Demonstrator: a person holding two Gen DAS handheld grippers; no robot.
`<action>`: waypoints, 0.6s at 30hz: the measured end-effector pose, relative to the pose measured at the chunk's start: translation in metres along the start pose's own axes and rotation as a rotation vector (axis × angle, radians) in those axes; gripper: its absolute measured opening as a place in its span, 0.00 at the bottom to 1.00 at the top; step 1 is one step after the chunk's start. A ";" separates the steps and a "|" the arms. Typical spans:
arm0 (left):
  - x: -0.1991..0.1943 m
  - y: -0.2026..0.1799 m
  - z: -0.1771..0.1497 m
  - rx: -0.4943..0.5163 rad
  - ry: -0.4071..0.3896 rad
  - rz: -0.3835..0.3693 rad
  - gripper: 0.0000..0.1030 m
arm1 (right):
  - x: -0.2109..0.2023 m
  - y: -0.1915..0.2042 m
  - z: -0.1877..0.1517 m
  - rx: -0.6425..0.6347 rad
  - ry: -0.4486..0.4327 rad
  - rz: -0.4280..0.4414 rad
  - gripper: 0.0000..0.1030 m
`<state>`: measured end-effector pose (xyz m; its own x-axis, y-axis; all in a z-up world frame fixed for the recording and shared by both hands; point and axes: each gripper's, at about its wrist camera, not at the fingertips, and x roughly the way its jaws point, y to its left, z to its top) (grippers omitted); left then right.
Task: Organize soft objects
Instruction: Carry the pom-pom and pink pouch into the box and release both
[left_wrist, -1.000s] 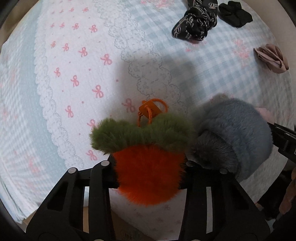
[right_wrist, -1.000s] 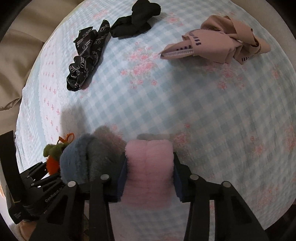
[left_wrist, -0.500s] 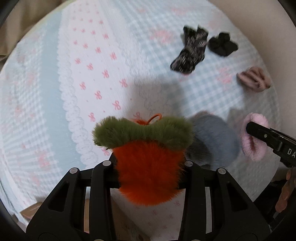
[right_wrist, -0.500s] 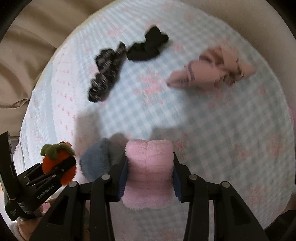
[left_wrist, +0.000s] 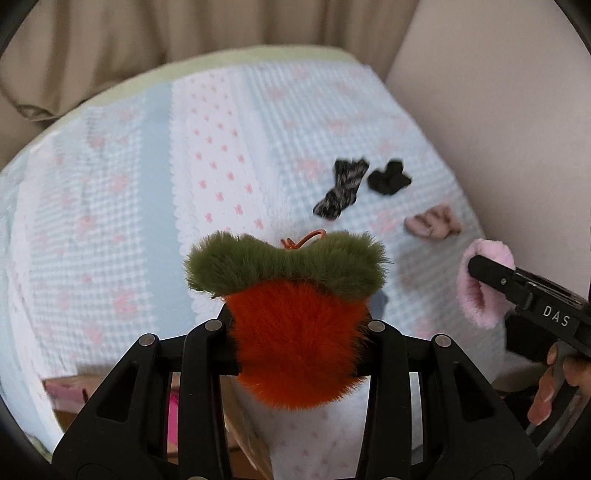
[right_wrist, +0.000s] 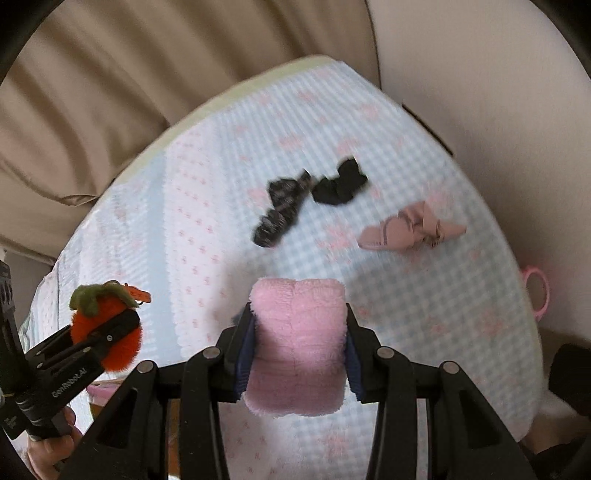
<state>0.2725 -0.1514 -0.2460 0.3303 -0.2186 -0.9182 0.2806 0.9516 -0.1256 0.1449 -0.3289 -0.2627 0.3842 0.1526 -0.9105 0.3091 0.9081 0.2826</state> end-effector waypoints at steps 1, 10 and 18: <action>-0.009 0.002 -0.002 -0.009 -0.013 -0.002 0.33 | -0.010 0.005 0.000 -0.010 -0.011 0.004 0.38; -0.108 0.041 -0.036 -0.066 -0.150 -0.003 0.33 | -0.081 0.073 -0.018 -0.107 -0.102 0.053 0.37; -0.173 0.118 -0.089 -0.115 -0.187 0.047 0.33 | -0.096 0.168 -0.069 -0.216 -0.102 0.121 0.37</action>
<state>0.1680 0.0177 -0.1357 0.5053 -0.1992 -0.8397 0.1596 0.9778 -0.1359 0.0999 -0.1639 -0.1487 0.4963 0.2347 -0.8358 0.0673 0.9495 0.3066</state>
